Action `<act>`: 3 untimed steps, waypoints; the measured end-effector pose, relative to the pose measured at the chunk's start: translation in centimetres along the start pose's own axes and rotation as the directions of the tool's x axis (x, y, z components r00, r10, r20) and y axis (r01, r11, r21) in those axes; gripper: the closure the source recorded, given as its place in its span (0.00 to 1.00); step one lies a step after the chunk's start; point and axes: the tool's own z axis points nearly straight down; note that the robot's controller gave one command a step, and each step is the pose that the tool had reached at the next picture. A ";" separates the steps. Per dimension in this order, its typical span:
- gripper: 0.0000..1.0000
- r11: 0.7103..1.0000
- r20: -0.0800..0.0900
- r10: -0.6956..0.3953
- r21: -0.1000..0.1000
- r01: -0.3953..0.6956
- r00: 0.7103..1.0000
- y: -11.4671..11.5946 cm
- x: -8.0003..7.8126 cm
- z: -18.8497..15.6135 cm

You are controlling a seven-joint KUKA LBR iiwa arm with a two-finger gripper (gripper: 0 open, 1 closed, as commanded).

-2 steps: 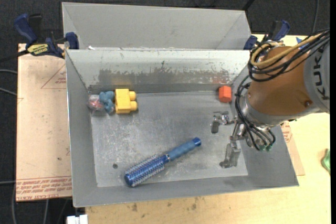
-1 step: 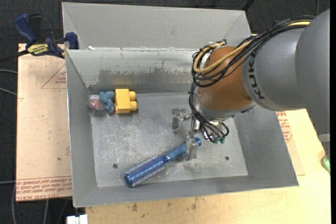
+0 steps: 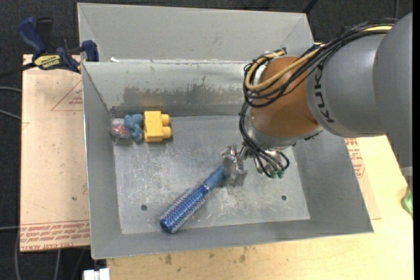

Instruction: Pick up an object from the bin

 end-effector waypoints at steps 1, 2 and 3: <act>0.00 1.000 0.000 0.000 0.000 0.000 1.000 0.0 0.0 0.0; 0.00 1.000 0.002 0.008 -0.001 -0.008 1.000 1.8 -3.1 2.5; 1.00 1.000 0.000 0.010 0.000 -0.010 1.000 1.7 -3.0 2.4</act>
Offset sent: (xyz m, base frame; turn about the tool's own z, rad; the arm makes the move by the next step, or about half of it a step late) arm 0.0000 0.0000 0.0000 0.0000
